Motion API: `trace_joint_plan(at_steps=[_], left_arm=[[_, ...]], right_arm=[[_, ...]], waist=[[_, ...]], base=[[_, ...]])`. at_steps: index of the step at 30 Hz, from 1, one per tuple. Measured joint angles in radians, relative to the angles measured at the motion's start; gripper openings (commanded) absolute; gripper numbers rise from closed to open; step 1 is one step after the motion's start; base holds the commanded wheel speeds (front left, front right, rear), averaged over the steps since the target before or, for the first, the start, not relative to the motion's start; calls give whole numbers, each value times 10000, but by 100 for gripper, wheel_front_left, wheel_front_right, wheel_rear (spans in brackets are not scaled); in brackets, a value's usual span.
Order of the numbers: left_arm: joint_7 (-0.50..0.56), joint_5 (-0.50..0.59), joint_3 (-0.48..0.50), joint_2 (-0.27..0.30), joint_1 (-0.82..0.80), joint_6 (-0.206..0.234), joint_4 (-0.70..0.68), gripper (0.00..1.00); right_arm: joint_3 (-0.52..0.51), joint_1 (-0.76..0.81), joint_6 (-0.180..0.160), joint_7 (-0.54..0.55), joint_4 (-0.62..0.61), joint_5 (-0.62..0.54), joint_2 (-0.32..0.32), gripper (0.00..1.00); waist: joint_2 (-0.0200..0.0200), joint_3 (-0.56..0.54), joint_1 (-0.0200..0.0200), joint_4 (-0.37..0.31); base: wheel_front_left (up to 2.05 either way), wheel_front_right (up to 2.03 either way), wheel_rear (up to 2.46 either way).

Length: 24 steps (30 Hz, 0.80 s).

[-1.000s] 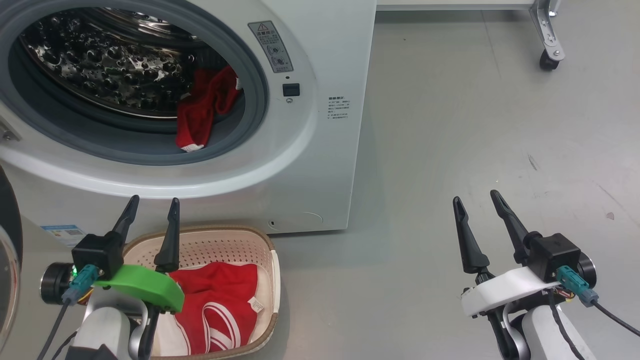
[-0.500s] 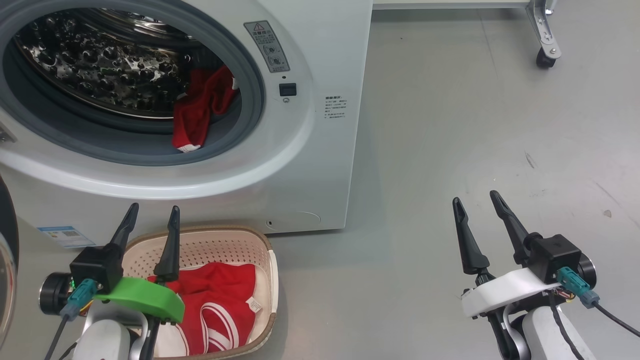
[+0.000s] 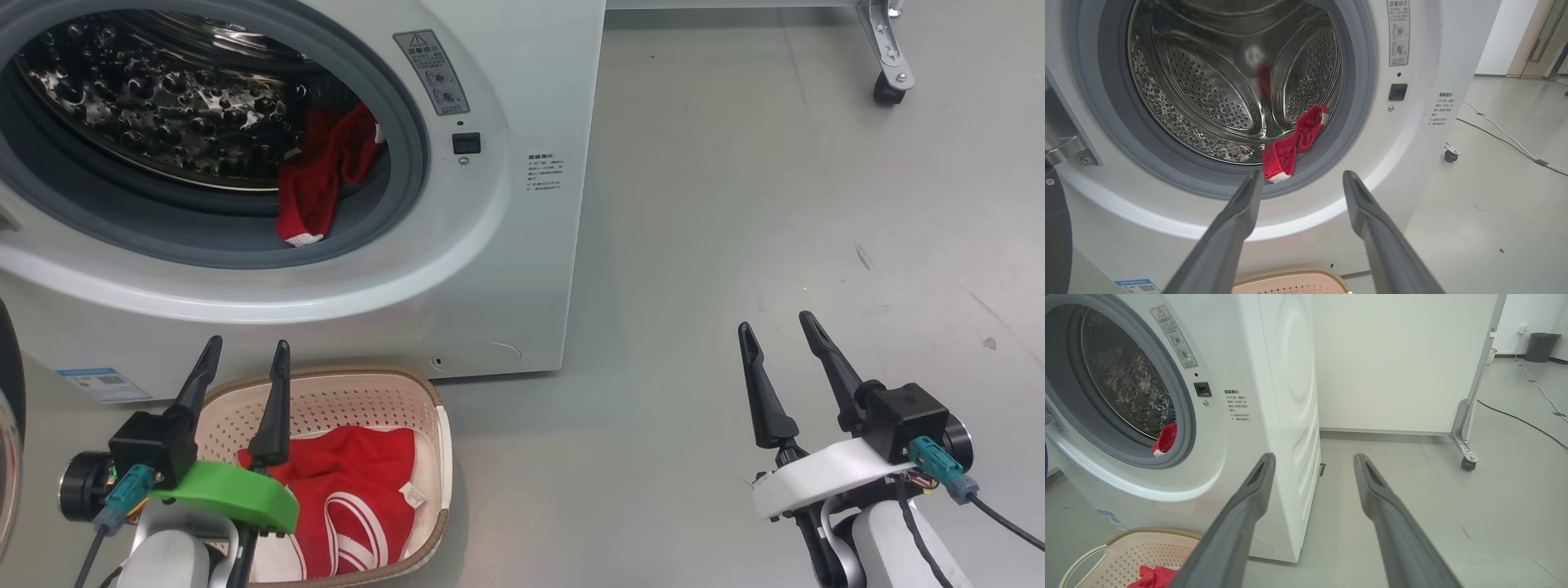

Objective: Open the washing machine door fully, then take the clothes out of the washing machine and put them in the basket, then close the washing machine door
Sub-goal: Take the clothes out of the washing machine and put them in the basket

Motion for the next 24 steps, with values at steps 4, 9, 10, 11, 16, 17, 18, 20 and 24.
trace_joint_plan(at_steps=[4, 9, 10, 11, 16, 17, 18, 20, 24], left_arm=[[0, 12, 38, -17, 40, 0, -48, 100], [0, 13, 56, -31, 93, 0, -130, 100], [0, 13, 58, -33, 97, 0, -144, 100], [0, 13, 58, -35, 97, 0, -157, 100], [0, 15, 63, -44, 111, 0, -228, 100], [0, 15, 65, -46, 115, 0, -244, 100], [0, 17, 67, -48, 120, 0, -255, 100], [0, 29, 71, -58, 126, 0, -270, 100], [0, 44, 77, -67, 133, 0, -299, 100]], right_arm=[[0, 0, 0, 0, 0, 0, 6, 100], [0, 0, 0, 0, 0, 0, 13, 100], [0, 0, 0, 0, 0, 0, 17, 100], [0, 0, 2, 0, 0, 0, 19, 100], [0, 0, 2, 0, -8, 0, 29, 100], [0, 0, 2, 0, -15, 0, 29, 100], [-2, 0, 2, 0, -21, 0, 31, 100], [-2, 0, 2, 0, -35, 0, 33, 100], [0, 0, 8, 0, -59, 0, 33, 100]], waist=[[0, 12, 0, -18], [0, 26, 0, -38], [0, 30, 0, -42], [0, 35, 0, -45], [0, 67, 0, -59], [0, 75, 0, -60], [0, 83, 0, -62], [0, 104, 0, -66], [0, 152, 0, -75]], base=[[0, 0, 0], [0, 0, 0], [0, 0, 0], [0, 0, 0], [0, 0, 0], [0, 0, 0], [0, 0, 0], [0, 0, 0], [0, 0, 0]])
